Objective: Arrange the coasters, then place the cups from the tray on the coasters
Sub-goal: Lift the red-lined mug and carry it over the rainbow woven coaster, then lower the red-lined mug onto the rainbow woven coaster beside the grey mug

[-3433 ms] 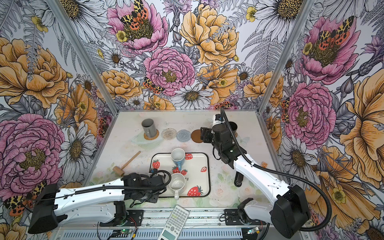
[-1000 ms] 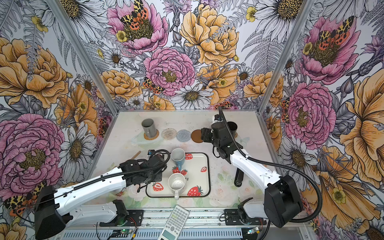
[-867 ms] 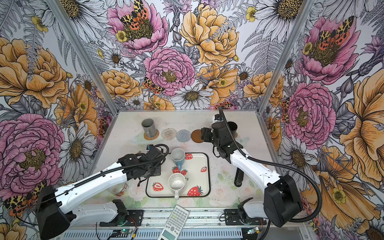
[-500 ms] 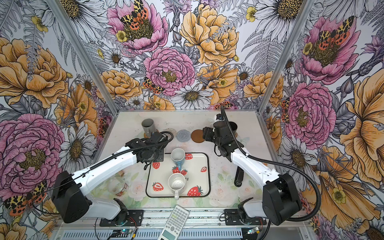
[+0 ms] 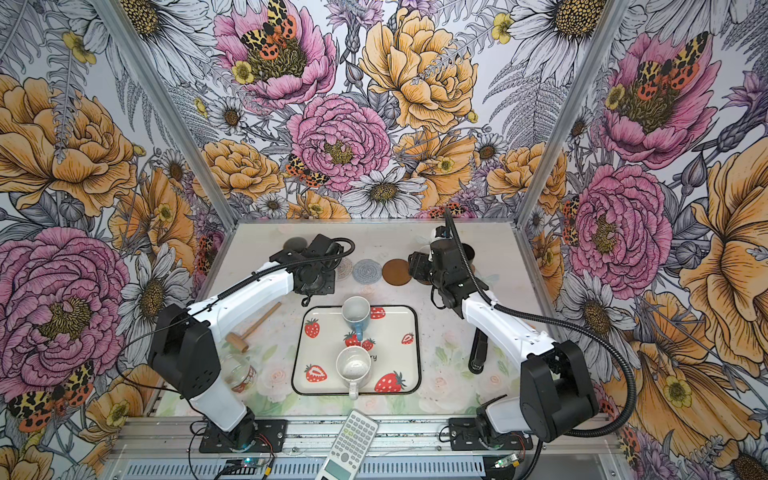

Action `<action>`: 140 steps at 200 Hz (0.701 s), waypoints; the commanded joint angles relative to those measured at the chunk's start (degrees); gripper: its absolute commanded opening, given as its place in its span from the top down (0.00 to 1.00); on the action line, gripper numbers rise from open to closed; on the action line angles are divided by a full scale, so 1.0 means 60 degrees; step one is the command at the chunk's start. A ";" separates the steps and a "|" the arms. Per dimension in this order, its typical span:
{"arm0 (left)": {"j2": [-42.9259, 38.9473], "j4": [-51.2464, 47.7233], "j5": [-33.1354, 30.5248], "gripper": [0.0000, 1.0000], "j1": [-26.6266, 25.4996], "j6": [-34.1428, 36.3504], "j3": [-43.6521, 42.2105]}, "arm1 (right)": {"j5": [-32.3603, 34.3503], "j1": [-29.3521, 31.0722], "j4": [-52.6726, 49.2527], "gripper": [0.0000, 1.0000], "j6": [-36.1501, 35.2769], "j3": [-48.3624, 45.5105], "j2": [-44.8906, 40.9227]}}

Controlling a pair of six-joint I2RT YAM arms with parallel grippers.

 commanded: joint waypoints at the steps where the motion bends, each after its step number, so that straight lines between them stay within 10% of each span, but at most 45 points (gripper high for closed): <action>1: 0.0529 0.1268 0.0299 1.00 0.0397 0.0482 0.0926 | -0.0260 -0.0075 0.0226 0.34 -0.0046 0.0348 0.0102; 140: 0.3896 0.1661 0.0279 1.00 0.1074 0.1065 0.3264 | -0.0464 -0.0133 0.0242 0.37 -0.0080 0.0608 0.0719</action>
